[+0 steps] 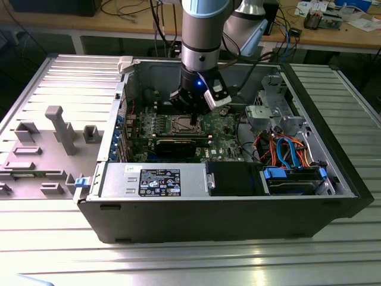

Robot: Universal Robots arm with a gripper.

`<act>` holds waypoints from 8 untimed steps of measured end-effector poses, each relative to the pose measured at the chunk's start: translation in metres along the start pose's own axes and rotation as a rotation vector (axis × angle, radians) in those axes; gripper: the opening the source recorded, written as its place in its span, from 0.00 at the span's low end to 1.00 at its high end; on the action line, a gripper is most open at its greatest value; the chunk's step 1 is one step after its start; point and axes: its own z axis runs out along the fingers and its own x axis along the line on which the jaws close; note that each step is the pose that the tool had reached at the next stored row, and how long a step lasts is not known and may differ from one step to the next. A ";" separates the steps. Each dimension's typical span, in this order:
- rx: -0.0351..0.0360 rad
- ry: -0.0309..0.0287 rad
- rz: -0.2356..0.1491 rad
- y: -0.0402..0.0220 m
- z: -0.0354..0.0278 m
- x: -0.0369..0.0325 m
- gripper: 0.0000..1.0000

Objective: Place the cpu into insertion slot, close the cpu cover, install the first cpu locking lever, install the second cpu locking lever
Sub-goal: 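Install the second cpu locking lever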

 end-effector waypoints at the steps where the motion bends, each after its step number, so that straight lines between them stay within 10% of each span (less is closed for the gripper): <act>1: 0.0001 0.0000 0.000 -0.0022 -0.0001 0.0000 0.11; 8: 0.0135 -0.0001 0.000 -0.0045 -0.0004 0.0000 0.11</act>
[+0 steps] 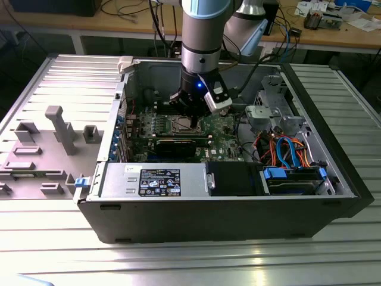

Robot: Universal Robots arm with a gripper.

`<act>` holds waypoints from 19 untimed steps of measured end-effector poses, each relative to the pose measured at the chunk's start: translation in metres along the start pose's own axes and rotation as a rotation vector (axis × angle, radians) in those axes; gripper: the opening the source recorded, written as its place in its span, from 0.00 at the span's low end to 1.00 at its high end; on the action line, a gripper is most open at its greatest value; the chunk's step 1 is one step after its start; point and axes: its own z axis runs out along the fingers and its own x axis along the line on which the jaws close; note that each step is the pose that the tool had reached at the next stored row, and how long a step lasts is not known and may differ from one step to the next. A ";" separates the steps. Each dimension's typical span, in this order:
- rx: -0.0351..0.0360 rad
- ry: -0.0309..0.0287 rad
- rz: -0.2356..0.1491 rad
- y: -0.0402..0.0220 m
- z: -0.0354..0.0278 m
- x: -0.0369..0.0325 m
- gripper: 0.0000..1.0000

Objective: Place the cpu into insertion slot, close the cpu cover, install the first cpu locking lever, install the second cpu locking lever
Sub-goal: 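Install the second cpu locking lever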

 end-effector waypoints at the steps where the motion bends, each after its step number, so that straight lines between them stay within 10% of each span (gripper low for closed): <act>1: 0.0005 -0.0001 0.000 0.0000 0.0000 0.0000 0.11; 19: 0.0008 0.0000 -0.001 -0.0087 -0.0002 0.0105 0.11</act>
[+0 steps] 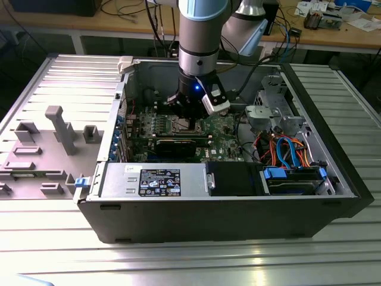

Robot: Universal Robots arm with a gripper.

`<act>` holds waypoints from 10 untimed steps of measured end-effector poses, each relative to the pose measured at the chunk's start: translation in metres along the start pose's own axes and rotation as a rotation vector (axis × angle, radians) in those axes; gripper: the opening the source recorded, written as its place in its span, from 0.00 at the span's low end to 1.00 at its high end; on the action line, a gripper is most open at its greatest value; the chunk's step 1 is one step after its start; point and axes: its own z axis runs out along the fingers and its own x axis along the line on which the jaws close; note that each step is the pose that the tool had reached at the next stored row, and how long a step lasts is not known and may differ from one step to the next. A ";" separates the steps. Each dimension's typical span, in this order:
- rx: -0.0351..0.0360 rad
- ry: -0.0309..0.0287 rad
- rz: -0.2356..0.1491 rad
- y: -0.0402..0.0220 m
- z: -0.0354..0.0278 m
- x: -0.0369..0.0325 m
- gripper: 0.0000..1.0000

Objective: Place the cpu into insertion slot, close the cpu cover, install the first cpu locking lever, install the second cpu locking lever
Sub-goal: 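Install the second cpu locking lever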

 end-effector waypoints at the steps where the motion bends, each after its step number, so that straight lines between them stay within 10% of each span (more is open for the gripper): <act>1: -0.0001 0.0001 -0.002 -0.0002 0.0001 0.0032 0.11; 10: -0.0012 0.0011 -0.030 -0.0028 0.0002 0.0132 0.11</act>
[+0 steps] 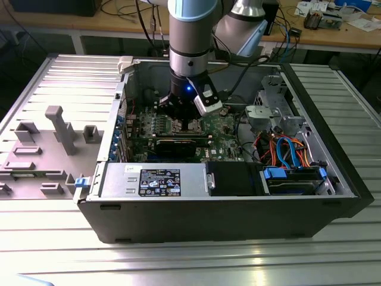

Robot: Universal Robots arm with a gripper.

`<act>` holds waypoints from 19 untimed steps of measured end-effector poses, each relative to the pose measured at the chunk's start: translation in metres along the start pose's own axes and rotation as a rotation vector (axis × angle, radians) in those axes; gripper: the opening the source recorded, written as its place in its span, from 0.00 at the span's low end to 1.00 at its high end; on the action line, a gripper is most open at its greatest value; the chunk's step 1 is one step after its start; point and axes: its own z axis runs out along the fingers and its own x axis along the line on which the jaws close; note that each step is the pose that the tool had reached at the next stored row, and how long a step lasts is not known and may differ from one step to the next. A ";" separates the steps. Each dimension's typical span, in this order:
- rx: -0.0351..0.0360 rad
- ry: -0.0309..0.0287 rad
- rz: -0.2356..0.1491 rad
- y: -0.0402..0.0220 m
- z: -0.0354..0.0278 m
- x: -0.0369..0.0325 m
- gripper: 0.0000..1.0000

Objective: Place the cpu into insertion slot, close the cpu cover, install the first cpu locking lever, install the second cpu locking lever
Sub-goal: 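Install the second cpu locking lever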

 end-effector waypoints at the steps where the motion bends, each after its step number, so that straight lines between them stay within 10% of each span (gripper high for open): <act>1: -0.0015 -0.0001 -0.001 -0.0006 0.0001 0.0033 0.11; 7: -0.0100 -0.0001 -0.005 -0.0015 0.0033 0.0144 0.11; 19: -0.0116 -0.0001 -0.005 -0.0015 0.0043 0.0147 0.11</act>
